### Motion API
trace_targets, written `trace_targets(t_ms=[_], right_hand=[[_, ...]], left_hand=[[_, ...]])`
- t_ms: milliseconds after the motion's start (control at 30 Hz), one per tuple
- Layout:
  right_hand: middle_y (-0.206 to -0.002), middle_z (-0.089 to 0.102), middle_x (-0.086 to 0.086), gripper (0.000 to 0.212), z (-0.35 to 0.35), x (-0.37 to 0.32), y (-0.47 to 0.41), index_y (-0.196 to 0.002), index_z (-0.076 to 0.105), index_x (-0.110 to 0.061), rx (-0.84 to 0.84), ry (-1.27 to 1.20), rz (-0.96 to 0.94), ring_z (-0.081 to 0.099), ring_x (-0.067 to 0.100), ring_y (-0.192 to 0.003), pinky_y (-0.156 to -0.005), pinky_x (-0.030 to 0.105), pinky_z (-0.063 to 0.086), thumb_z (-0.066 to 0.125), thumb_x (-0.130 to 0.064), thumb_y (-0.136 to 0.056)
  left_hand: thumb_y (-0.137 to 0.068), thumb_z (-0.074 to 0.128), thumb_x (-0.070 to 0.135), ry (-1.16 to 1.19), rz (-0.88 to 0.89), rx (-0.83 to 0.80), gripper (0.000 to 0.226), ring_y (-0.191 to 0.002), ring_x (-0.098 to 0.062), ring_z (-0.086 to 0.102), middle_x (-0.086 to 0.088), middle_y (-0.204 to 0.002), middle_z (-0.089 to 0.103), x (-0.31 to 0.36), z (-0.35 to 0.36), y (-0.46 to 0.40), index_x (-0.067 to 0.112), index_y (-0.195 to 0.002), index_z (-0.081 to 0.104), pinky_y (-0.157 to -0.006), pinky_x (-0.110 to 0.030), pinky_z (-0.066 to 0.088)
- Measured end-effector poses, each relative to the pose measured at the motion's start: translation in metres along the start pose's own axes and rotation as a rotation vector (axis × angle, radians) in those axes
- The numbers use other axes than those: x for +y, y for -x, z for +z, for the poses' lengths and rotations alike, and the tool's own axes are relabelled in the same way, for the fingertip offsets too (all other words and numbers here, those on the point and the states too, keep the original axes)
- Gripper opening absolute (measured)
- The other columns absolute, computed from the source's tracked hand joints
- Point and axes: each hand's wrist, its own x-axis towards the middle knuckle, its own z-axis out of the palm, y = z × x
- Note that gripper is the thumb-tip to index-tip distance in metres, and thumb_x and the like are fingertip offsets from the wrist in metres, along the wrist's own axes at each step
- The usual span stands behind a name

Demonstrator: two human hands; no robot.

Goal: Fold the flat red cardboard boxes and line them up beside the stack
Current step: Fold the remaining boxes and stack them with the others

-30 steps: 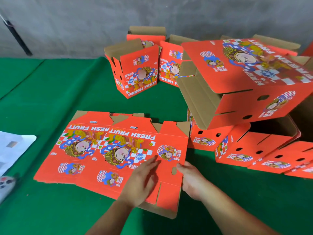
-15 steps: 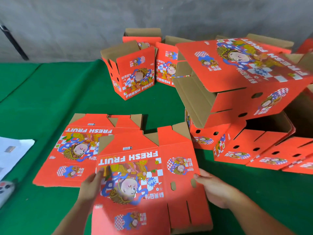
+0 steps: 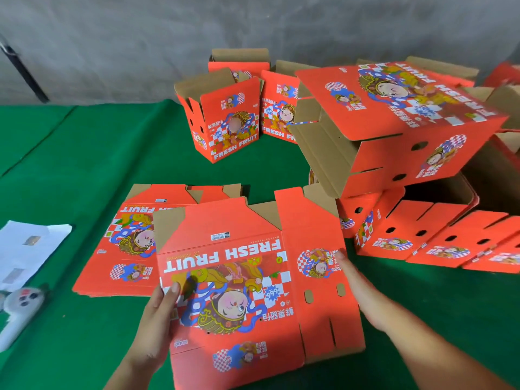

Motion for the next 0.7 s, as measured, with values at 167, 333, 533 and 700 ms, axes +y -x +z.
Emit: trace_targets(t_ms=[167,333,533,700], right_hand=[[-0.149,0.051,-0.01,0.099,0.004,0.003,0.016,-0.147,0.048,-0.047,-0.006,-0.069,0.066,0.049,0.021,-0.138,-0.117,0.051,0.035,0.05,-0.101,-0.064],[-0.053,0.061,-0.019,0.068,0.024,0.004,0.031,-0.083,0.076,-0.035,0.327,-0.014,-0.157,0.051,-0.003,-0.049,-0.057,0.025,0.039,0.05,-0.092,-0.057],[-0.108,0.078,-0.004,0.044,0.033,0.018,0.053,-0.111,0.076,-0.037,0.133,-0.129,-0.075,0.072,0.022,-0.103,-0.098,0.042,0.054,0.068,-0.069,-0.083],[-0.128,0.072,0.009,0.04,0.05,-0.004,0.077,-0.128,0.071,-0.017,-0.147,-0.325,-0.089,0.065,0.031,-0.124,-0.116,0.059,0.039,0.062,-0.04,-0.097]], left_hand=[[-0.077,0.089,0.055,-0.123,0.089,-0.007,0.065,-0.122,-0.028,0.07,-0.012,-0.132,0.072,0.011,0.002,0.007,0.025,-0.128,0.063,-0.084,-0.036,0.063],[-0.088,0.085,0.039,-0.425,0.197,0.106,0.039,-0.096,-0.043,0.073,-0.022,-0.105,0.074,0.019,0.011,-0.003,0.024,-0.113,0.06,-0.079,-0.057,0.063],[-0.078,0.081,0.048,-0.595,0.24,0.208,0.062,-0.086,-0.044,0.074,-0.025,-0.092,0.074,0.04,0.018,-0.036,-0.004,-0.108,0.063,-0.079,-0.068,0.057],[-0.085,0.072,0.048,-0.428,0.243,0.181,0.032,-0.077,-0.028,0.071,-0.027,-0.101,0.071,0.069,0.002,-0.06,0.028,-0.101,0.053,-0.063,-0.042,0.057]])
